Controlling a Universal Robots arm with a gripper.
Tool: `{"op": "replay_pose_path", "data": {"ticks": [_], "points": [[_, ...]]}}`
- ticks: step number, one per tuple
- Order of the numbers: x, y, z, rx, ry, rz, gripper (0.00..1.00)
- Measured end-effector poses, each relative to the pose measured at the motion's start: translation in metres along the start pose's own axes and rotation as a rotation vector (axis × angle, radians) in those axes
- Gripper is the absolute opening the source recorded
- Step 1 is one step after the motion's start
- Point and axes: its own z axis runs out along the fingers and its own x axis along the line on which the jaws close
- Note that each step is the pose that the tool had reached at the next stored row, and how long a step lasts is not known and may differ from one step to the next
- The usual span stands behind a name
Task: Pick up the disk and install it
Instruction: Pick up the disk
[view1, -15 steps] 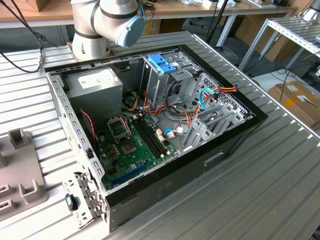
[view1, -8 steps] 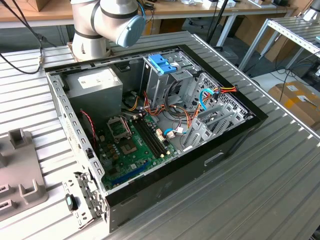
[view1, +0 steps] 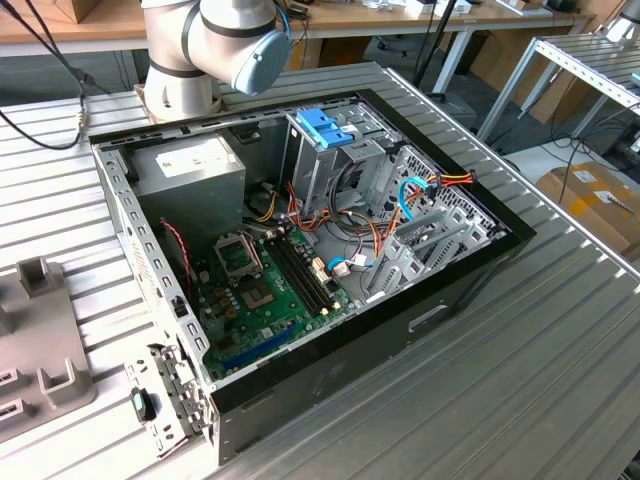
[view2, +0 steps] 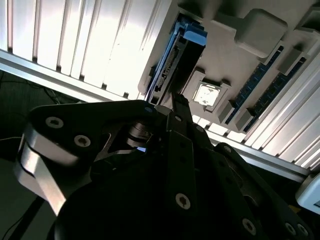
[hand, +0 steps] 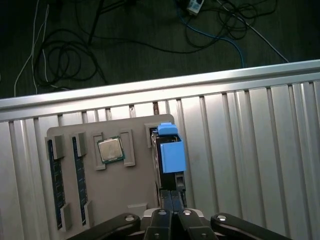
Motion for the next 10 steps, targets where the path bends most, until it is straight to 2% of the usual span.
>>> {"op": "replay_pose_path", "data": {"ticks": [2, 10], "points": [[0.0001, 0.0005, 0.0007, 0.0019, -0.0005, 0.0, 0.11], [0.0002, 0.001, 0.0007, 0.0019, -0.0003, 0.0, 0.11]]}}
